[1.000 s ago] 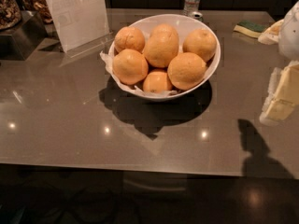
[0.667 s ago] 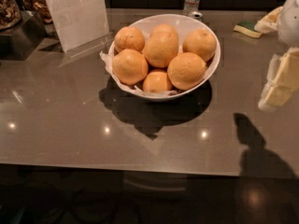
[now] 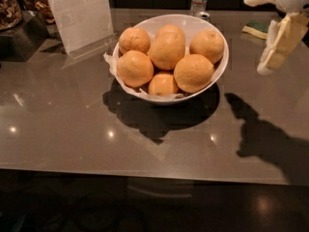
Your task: Pick orange from white bowl
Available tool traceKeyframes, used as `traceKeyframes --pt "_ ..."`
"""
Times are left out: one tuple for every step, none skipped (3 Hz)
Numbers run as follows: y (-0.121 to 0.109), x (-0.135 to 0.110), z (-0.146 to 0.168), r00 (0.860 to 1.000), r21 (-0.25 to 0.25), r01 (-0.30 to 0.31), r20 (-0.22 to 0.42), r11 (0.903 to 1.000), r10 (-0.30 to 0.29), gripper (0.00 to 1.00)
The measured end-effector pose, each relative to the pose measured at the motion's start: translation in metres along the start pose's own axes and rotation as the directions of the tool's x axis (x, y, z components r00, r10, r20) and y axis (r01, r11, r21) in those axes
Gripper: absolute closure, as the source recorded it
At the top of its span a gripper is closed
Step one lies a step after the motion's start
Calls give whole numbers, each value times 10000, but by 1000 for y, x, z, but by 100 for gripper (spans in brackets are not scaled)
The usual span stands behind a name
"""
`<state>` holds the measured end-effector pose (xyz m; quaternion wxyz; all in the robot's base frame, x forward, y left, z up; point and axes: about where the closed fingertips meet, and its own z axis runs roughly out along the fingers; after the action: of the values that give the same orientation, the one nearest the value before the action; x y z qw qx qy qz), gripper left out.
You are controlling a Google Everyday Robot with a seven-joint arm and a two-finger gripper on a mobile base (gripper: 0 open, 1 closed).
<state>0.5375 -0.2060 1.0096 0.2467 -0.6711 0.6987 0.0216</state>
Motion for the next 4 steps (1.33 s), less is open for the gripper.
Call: traceKeyframes --pt "-31 -12 18 9977 -72 331 586 9994 -326 0" --pt "-38 -15 19 9972 129 334 662 9994 -341 0" --pt "-41 -14 36 9939 124 234 1077 9996 -246 0" --pt "-48 -23 64 9863 -184 435 1603 9989 -400 0"
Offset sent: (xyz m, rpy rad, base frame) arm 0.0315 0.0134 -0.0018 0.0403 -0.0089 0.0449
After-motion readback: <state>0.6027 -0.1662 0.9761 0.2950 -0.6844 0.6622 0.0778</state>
